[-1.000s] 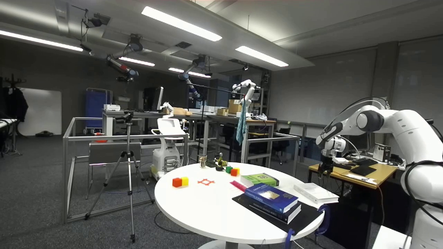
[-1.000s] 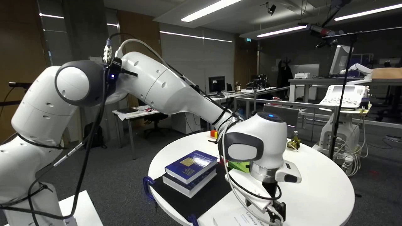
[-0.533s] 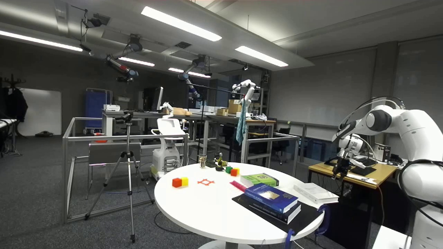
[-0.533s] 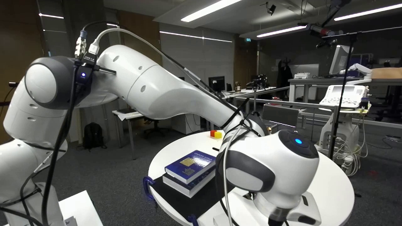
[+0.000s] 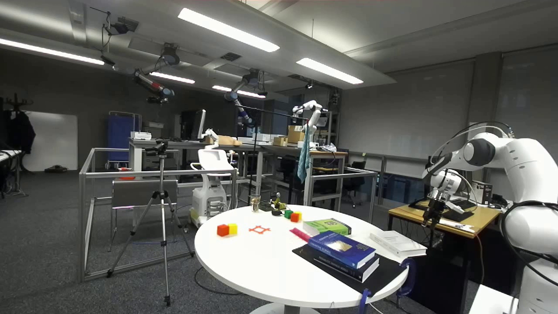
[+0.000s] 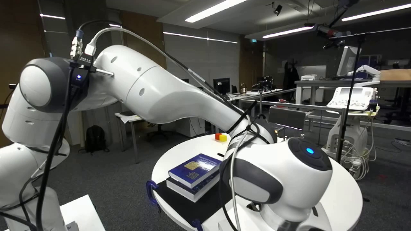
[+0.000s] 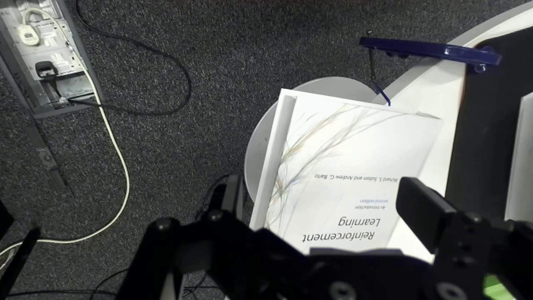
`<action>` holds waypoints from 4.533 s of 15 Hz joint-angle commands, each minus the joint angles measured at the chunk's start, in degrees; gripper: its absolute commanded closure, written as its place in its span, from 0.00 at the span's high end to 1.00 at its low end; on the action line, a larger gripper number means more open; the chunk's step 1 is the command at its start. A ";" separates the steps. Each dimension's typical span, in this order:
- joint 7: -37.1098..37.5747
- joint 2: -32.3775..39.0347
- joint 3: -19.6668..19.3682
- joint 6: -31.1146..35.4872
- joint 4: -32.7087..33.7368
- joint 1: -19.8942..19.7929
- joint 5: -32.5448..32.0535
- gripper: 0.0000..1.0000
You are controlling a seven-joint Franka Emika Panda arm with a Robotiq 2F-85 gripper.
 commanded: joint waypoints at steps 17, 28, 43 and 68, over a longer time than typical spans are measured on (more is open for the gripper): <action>0.09 0.16 0.04 -0.18 0.33 -0.02 -0.04 1.00; 0.09 0.16 0.04 -0.18 0.33 -0.02 -0.04 1.00; 5.31 7.98 1.59 -10.01 17.87 -6.19 5.67 1.00; 14.76 31.40 7.22 -25.81 42.82 -13.58 9.55 1.00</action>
